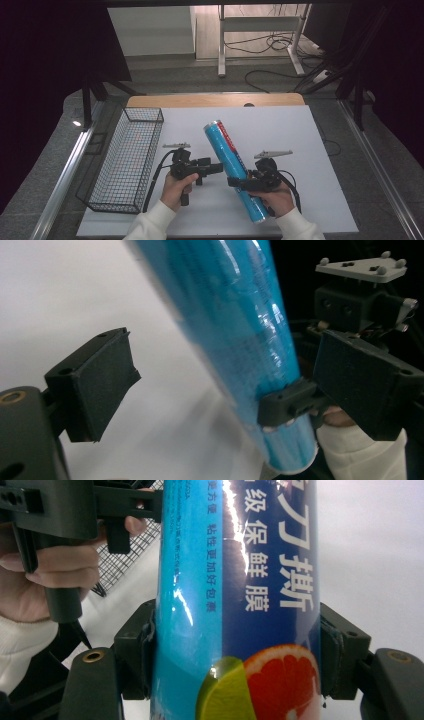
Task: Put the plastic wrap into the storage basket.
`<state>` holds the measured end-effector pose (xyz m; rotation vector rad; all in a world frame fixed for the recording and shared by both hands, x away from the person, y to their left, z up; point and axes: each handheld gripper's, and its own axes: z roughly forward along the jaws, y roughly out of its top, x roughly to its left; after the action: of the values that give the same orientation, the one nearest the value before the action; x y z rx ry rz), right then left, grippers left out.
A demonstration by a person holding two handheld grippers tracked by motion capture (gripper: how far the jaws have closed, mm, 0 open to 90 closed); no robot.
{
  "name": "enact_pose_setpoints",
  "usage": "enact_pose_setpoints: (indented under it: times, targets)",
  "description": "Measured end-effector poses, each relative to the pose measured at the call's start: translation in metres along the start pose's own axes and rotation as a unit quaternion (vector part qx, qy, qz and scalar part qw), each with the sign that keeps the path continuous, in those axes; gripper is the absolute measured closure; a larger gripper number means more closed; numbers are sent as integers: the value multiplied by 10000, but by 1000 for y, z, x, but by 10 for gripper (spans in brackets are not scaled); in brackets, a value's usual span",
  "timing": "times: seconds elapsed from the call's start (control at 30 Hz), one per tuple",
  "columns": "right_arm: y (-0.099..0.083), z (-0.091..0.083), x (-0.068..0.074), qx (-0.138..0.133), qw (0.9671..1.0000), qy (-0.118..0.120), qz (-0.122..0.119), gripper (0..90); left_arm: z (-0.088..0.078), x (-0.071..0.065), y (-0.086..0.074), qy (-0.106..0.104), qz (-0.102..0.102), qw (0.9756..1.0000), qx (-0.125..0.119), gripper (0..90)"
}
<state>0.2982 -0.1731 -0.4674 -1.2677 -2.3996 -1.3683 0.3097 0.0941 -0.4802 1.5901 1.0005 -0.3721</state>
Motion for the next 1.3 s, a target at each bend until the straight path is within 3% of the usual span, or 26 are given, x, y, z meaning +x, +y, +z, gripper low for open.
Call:
enact_pose_setpoints:
  times: [0.23,0.43,0.47,0.63,0.7,0.97,1.0,1.03,1.1,1.13,1.17,1.3]
  targets:
    - [-1,6,4,-109,9999,33,-56,324,10,3,4,-151,-151,9998,2,99]
    - [-1,12,9,-158,9996,209,-105,324,21,10,4,-391,-318,9987,-10,109]
    - [-1,14,11,-159,9995,253,-113,324,24,11,4,-487,-320,9983,56,139]
    - [-1,18,14,-163,9993,318,-126,324,27,10,1,-520,-333,9980,110,235]
    - [-1,19,14,-182,9992,333,-149,324,26,10,2,-536,-444,9975,126,248]
    - [-1,20,17,-286,9987,352,-249,314,20,11,6,-707,-526,9960,136,288]
    - [1,20,15,-293,9978,566,-173,270,17,9,8,-703,-497,9962,162,301]
    - [1,20,15,-293,9978,566,-173,270,17,9,8,-703,-497,9962,162,305]
    - [1,19,15,-388,9969,669,-134,250,13,8,9,-633,-431,9969,165,307]
    - [2,15,16,-528,9963,664,-155,196,12,8,10,-605,-418,9971,182,311]
    - [3,12,17,-617,9960,632,-147,159,7,9,12,-492,-383,9979,183,312]
    - [6,-5,19,-830,9950,466,-315,115,-6,11,17,-442,-380,9982,133,314]
